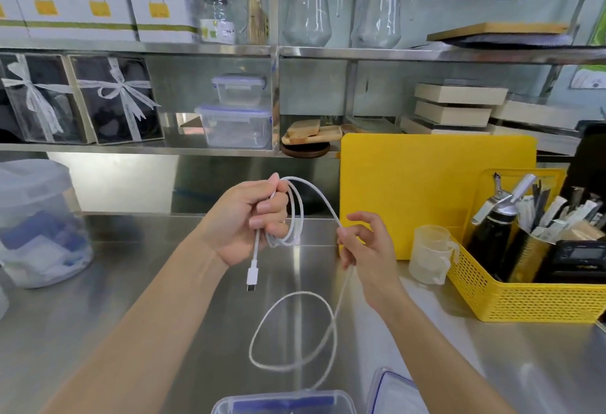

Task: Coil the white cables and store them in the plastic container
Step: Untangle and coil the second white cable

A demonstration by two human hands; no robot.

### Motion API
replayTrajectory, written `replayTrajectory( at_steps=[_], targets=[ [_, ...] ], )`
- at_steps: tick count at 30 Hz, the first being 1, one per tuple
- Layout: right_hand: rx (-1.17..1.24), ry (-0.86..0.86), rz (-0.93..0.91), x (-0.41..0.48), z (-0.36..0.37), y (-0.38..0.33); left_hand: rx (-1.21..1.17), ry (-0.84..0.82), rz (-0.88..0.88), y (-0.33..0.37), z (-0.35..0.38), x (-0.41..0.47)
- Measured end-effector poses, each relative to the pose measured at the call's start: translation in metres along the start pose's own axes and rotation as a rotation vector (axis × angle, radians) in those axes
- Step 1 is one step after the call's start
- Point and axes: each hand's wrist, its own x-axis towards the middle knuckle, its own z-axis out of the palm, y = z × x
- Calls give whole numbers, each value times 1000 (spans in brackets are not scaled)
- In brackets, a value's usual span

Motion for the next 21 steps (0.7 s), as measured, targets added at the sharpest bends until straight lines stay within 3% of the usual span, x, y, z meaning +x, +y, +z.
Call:
replayTrajectory(
  at_steps=[3,6,9,11,13,16,18,21],
  targets=[
    [-98,-43,-80,1,-5,8,-172,-49,50,7,-12,-5],
    [-118,9,-101,-1,-13,22,-505,-348,15,17,-32,-6],
    [-201,76,-99,-4,-27,34,-560,-278,97,24,-39,-7],
    [-519,24,-272,-6,-34,39,-460,-86,174,23,-35,-8],
    [-920,-205,-481,-7,-31,34,-238,117,247,16,-30,-6],
    [-1294,-703,-369,-11,-11,5,-27,171,211,0,-25,1],
    [-1253,-805,-437,-14,4,-17,112,172,118,-11,-23,2],
    [-964,-689,-593,-15,15,-40,427,131,-21,-27,-20,-1]
  ],
)
